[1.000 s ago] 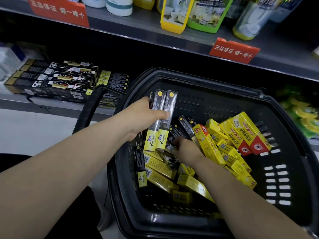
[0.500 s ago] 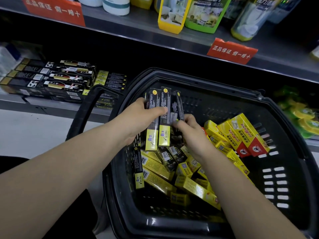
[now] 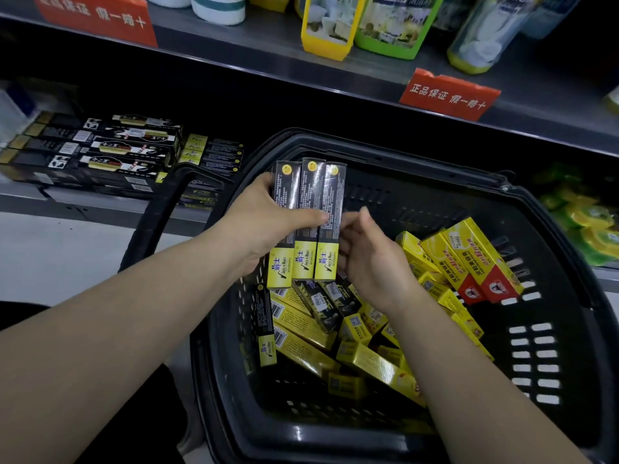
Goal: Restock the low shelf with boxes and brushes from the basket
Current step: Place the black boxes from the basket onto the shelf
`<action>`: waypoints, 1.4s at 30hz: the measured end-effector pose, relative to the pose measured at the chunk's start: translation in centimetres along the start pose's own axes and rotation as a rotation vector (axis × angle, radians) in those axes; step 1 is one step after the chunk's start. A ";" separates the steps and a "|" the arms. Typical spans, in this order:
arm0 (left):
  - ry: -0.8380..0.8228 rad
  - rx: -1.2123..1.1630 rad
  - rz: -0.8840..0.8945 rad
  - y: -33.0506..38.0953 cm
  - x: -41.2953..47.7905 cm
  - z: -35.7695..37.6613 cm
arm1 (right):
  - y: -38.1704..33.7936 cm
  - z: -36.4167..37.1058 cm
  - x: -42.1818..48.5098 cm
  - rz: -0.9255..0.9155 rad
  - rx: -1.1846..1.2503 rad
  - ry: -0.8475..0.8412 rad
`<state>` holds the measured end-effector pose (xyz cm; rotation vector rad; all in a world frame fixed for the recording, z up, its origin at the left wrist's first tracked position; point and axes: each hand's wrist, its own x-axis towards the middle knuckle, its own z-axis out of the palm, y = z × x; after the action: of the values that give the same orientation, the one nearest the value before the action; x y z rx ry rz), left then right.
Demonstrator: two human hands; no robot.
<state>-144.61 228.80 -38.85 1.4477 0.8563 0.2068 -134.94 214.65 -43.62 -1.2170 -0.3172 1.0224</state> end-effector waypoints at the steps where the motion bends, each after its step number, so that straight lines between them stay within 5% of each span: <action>1: 0.006 0.009 0.012 0.1 0.0 0.0 | 0.5 -0.4 0.3 0.040 -0.056 0.059; 3: 0.004 0.018 0.034 0.4 0.0 0.0 | 2.1 -1.5 1.0 0.132 -0.557 0.185; 6: -0.003 0.019 0.052 0.6 0.1 -0.2 | 6.0 -2.2 1.2 0.390 -1.355 0.009; 10: -0.004 0.007 0.046 0.7 0.2 -0.5 | 9.5 -0.7 0.6 0.386 -1.538 -0.041; 15: -0.003 -0.059 0.074 1.1 -0.1 -1.2 | 8.5 -0.4 0.8 0.444 -1.311 -0.070; 19: 0.002 -0.126 0.049 1.7 0.0 -2.7 | 3.0 0.1 -0.1 0.427 -0.429 0.067; 22: 0.020 -0.170 0.064 1.9 0.0 -3.6 | -0.9 0.8 -0.6 0.270 -0.100 -0.053; 26: 0.026 -0.227 0.036 2.4 -0.7 -4.6 | -3.6 3.5 -1.1 0.202 -0.078 -0.163; 32: -0.006 -0.221 -0.038 2.9 -1.7 -6.8 | -5.1 7.1 0.5 0.215 -0.314 -0.004; 39: 0.051 -0.282 -0.044 4.1 -1.6 -11.2 | -7.0 10.3 3.8 0.274 -0.058 0.176; 42: 0.050 -0.336 -0.046 4.1 -1.2 -12.6 | -7.2 11.9 5.1 0.254 -0.078 0.132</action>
<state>-151.71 238.55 -33.27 1.1118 0.8499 0.3368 -136.99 226.14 -34.46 -1.4139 -0.1018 1.1485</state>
